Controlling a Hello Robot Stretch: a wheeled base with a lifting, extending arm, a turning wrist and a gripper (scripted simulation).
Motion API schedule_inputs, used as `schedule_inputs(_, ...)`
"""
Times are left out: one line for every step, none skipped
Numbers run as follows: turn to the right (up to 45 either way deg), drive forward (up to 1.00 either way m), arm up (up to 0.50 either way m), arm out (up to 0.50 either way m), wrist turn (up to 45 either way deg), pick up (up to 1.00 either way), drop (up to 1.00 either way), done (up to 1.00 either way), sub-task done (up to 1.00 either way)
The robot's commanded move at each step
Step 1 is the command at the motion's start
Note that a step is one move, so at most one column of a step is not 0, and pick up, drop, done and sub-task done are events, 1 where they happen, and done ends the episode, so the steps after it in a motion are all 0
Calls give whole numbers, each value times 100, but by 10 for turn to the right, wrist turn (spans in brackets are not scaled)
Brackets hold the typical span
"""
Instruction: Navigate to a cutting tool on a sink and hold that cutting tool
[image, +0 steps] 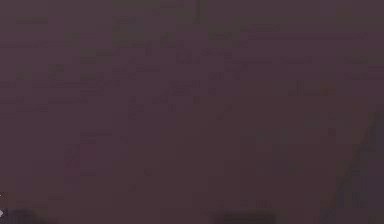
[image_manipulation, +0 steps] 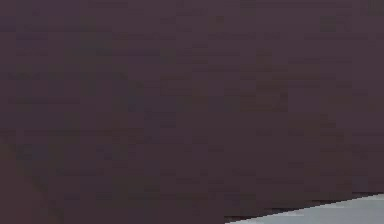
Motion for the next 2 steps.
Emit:
schedule_inputs(-450, 0, 0, 0, 0, 0, 0, 0, 0)
schedule_inputs(-450, 0, 0, 0, 0, 0, 0, 0, 0)
